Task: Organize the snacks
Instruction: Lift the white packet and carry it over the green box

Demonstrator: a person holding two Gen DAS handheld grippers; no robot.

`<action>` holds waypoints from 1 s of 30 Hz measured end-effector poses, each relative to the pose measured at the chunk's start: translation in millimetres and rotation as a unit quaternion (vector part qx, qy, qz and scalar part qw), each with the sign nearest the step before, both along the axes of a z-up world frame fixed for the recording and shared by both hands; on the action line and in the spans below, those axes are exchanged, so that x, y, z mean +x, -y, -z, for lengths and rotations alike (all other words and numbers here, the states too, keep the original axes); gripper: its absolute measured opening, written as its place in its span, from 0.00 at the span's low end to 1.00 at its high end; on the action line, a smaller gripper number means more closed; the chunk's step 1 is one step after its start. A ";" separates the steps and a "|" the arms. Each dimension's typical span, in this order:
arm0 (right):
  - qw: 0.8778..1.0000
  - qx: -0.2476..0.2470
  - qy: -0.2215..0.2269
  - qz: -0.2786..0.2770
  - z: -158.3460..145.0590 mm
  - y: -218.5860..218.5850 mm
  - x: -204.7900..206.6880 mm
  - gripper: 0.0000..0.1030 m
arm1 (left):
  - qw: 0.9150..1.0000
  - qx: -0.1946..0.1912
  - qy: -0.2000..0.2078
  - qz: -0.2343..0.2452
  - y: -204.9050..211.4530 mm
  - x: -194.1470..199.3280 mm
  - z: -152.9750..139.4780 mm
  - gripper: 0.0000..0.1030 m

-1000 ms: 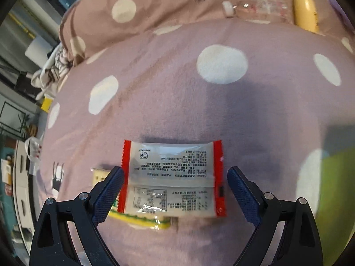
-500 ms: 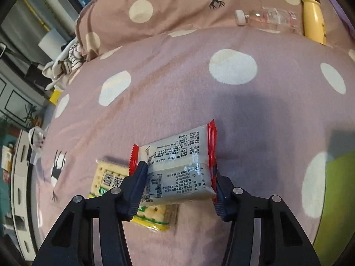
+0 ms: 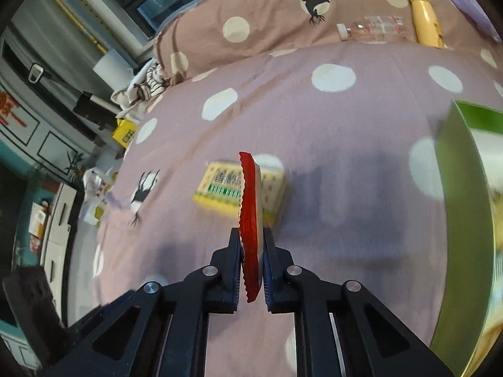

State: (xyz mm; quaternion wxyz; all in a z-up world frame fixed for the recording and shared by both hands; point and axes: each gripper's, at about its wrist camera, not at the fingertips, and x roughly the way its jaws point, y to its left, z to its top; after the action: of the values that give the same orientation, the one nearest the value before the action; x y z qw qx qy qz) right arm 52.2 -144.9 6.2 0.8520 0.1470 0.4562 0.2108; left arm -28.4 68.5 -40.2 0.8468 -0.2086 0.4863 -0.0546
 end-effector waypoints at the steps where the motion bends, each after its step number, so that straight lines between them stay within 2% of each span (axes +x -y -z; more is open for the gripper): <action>1: 1.000 0.004 0.000 -0.004 -0.5 0.0 -7.8 0.13 | 1.000 0.001 0.001 -0.001 0.3 -1.0 -0.7 0.82; 4: 0.999 0.033 -0.006 -0.022 1.1 3.6 -31.9 0.13 | 1.000 -0.007 -0.004 0.000 0.8 -4.0 -0.7 0.82; 7: 0.997 0.059 -0.035 -0.043 10.1 2.1 -50.0 0.13 | 1.000 -0.011 -0.009 0.000 0.9 -5.3 -1.2 0.82; 10: 0.995 0.038 -0.075 -0.049 25.6 -2.0 -57.6 0.13 | 1.000 -0.007 -0.015 0.000 3.6 -6.2 -1.3 0.82; 11: 0.995 0.027 -0.084 -0.038 29.2 -0.9 -57.8 0.16 | 1.000 -0.008 -0.017 0.001 4.9 -6.7 -1.2 0.82; 13: 0.995 0.013 -0.096 -0.006 33.8 6.4 -55.2 0.32 | 1.000 -0.011 -0.021 0.008 9.7 -7.8 -0.4 0.82; 14: 0.995 0.002 -0.097 0.007 34.5 10.7 -53.0 0.52 | 1.000 -0.012 -0.022 0.011 11.4 -7.9 0.1 0.82; 15: 0.995 -0.004 -0.095 0.018 34.1 14.1 -53.2 0.66 | 1.000 -0.012 -0.024 0.014 14.3 -7.8 0.9 0.82; 16: 0.996 -0.004 -0.087 0.036 32.3 21.0 -52.3 0.70 | 0.999 -0.012 -0.027 0.019 18.1 -7.3 2.2 0.82; 18: 0.995 0.009 -0.079 0.052 28.9 29.9 -51.8 0.70 | 0.999 -0.009 -0.033 0.031 27.5 -5.6 6.3 0.82; 22: 0.995 0.044 -0.085 0.039 34.6 34.4 -45.0 0.71 | 0.997 -0.007 -0.053 0.049 48.4 0.7 19.7 0.81; 24: 0.994 0.041 -0.092 0.032 42.4 30.5 -41.1 0.71 | 0.997 -0.002 -0.055 0.056 55.7 1.8 23.1 0.81; 26: 0.994 0.031 -0.099 0.029 50.9 26.3 -39.1 0.71 | 0.997 0.020 -0.046 0.065 64.9 3.0 23.0 0.81; 30: 0.995 0.036 -0.088 0.024 56.9 26.6 -38.2 0.71 | 0.996 0.027 -0.040 0.082 78.1 5.7 26.0 0.67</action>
State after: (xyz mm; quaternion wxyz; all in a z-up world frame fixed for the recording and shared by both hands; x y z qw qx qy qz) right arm 14.0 -171.6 -50.7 0.8077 0.2066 0.5174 0.1930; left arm -22.7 -9.6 -66.2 0.8247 -0.1475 0.5362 -0.1024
